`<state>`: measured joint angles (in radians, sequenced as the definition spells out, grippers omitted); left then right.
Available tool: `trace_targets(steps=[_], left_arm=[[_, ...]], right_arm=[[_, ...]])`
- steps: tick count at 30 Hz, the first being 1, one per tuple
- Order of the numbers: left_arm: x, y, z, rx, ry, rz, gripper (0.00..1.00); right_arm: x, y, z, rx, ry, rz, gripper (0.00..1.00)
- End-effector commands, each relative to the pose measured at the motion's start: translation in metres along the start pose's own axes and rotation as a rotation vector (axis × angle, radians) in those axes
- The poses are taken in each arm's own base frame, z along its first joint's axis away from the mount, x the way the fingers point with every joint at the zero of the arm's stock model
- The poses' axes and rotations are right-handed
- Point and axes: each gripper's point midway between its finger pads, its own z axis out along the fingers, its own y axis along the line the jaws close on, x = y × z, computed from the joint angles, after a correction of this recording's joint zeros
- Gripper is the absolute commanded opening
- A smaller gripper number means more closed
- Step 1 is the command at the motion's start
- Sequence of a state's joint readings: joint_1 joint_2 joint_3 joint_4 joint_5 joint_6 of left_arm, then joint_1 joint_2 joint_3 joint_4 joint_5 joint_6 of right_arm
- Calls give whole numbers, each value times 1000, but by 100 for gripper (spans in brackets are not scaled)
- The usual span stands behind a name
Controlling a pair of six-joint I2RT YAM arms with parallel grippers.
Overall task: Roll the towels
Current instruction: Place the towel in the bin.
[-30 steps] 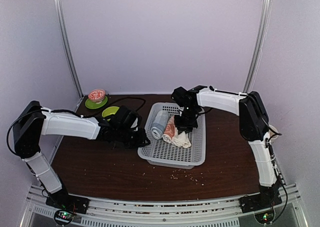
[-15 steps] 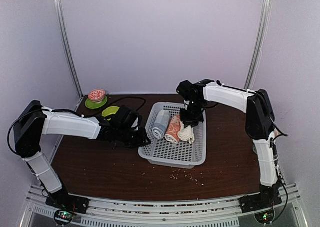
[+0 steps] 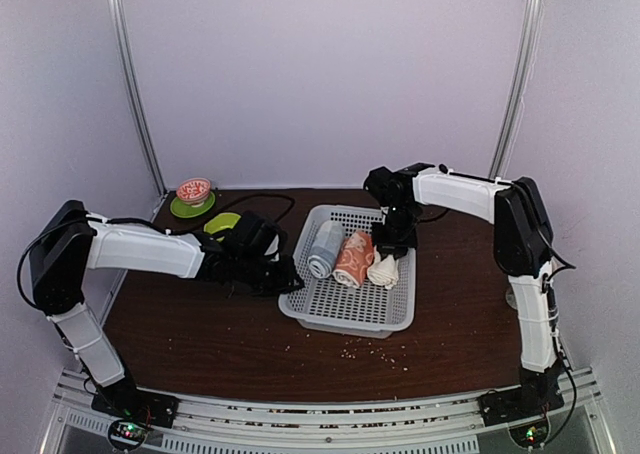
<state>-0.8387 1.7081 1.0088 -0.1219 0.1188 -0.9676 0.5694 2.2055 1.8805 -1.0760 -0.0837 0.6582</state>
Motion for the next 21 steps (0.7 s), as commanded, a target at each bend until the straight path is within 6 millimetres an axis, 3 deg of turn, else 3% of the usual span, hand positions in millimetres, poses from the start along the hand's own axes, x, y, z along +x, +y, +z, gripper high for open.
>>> trace_targets(steps=[1, 4, 8, 14, 17, 21], left_arm=[[17, 14, 14, -45, 64, 7, 0], [15, 12, 13, -44, 61, 11, 2], [13, 10, 12, -45, 59, 18, 10], [12, 9, 9, -53, 59, 19, 22], [10, 10, 6, -63, 51, 24, 36], [7, 11, -4, -85, 41, 39, 55]], right_arm=[[6, 0, 11, -6, 49, 9, 7], [7, 0, 5, -15, 48, -9, 30], [1, 2, -20, -45, -7, -13, 53], [-6, 6, -58, -97, -73, -17, 71], [-8, 7, -77, -120, -105, -19, 81], [-12, 5, -113, -144, -175, -29, 87]])
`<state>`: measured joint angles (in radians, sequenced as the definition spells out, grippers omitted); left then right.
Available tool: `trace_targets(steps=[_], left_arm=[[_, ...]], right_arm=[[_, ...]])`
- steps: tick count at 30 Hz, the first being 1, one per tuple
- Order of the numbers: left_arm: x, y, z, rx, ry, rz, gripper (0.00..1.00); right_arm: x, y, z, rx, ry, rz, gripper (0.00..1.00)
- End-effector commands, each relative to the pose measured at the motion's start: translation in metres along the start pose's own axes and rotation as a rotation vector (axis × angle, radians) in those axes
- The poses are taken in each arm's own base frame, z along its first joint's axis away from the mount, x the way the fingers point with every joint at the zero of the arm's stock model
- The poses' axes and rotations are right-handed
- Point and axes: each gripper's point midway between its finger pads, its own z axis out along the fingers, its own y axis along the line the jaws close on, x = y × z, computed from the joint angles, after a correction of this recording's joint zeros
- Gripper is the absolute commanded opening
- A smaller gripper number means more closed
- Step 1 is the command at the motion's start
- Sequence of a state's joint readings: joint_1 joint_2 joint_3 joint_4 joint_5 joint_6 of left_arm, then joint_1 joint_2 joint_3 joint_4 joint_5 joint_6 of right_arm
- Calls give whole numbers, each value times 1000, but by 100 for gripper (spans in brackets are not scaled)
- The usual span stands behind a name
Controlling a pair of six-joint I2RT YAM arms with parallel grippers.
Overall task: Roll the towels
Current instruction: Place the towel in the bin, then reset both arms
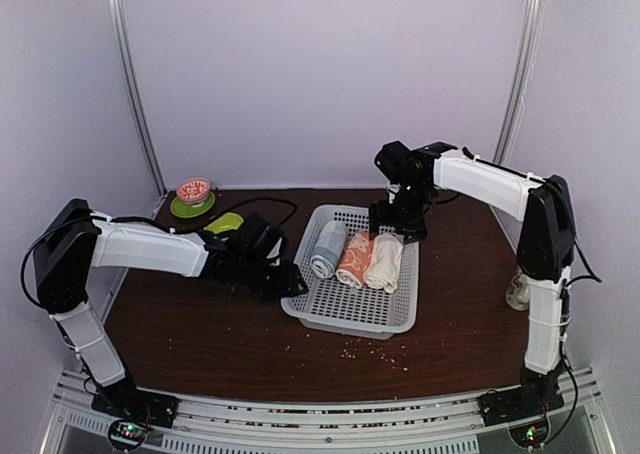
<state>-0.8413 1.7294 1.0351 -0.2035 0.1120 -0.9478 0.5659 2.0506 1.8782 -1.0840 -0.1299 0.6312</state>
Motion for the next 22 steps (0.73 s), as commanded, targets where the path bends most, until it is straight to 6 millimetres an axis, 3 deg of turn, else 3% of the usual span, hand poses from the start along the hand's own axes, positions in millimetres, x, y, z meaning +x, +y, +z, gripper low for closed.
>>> trace_targets(steps=[1, 6, 8, 11, 12, 15, 17, 22], left_arm=[[-4, 0, -12, -31, -16, 34, 59], [-28, -12, -63, -40, -133, 95, 79], [-39, -10, -90, -68, -206, 129, 84], [-56, 4, -136, -147, -361, 175, 92], [-61, 14, -151, -198, -413, 183, 97], [-73, 47, -188, -328, -520, 163, 98], [-77, 66, -203, -380, -552, 131, 98], [-81, 79, -212, -412, -556, 144, 98]], right_arm=[[-11, 0, -57, -33, -115, -13, 87], [-16, 3, -131, -172, -371, -44, 88], [-10, -9, -162, -199, -503, -57, 88], [5, -48, -191, -155, -712, -52, 88], [12, -65, -198, -131, -777, -31, 88], [33, -111, -217, -89, -953, 54, 92], [44, -134, -215, -68, -1027, 117, 100], [59, -154, -206, -89, -1095, 173, 100]])
